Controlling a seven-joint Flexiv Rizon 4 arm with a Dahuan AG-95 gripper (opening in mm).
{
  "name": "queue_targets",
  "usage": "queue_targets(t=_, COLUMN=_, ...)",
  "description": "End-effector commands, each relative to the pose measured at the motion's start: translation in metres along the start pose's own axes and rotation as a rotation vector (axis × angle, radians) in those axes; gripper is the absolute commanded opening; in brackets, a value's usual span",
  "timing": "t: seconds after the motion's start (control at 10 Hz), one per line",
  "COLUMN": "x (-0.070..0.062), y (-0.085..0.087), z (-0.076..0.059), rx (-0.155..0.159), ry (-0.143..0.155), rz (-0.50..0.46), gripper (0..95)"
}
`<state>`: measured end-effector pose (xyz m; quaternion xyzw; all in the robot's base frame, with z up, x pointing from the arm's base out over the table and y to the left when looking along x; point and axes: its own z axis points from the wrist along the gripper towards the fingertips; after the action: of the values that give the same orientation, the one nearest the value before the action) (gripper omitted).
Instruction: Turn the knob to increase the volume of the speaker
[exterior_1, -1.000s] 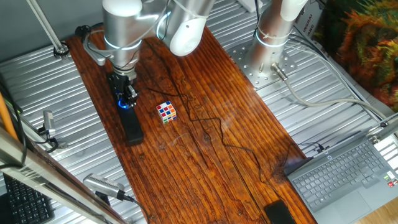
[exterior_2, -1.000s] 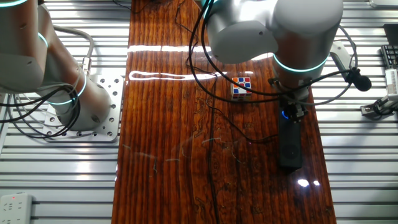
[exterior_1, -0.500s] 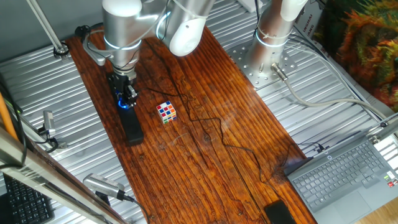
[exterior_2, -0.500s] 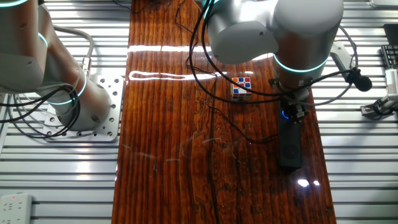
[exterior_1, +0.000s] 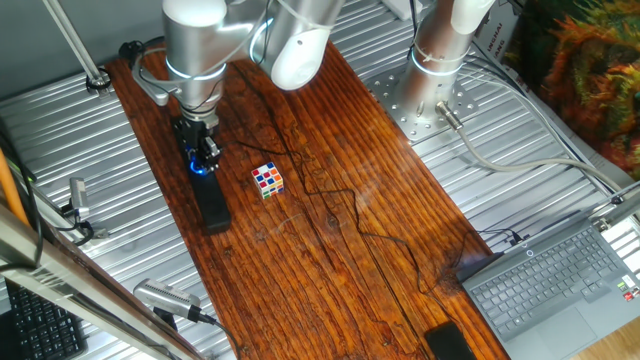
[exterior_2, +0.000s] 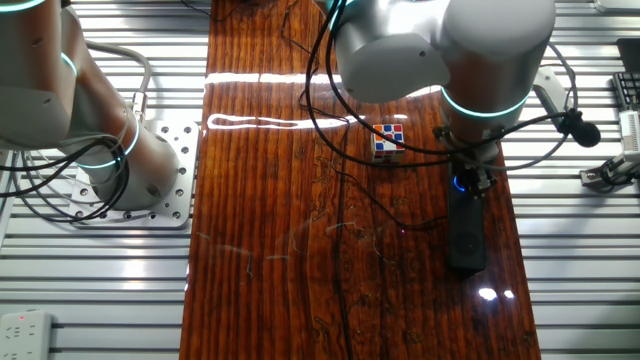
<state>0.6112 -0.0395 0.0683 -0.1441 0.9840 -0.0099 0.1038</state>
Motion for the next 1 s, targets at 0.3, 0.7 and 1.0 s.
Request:
queue_targets(t=0.3, x=-0.0002, y=0.0003, z=0.0001, rx=-0.002, ry=0.001, rz=-0.004, gripper=19.0)
queue_targets(t=0.7, x=-0.0002, y=0.0003, z=0.0001, rx=0.01, ry=0.005, rz=-0.009, gripper=0.0)
queue_targets(t=1.0, x=-0.0002, y=0.0003, z=0.0001, rx=0.002, ry=-0.002, rz=0.009, gripper=0.0)
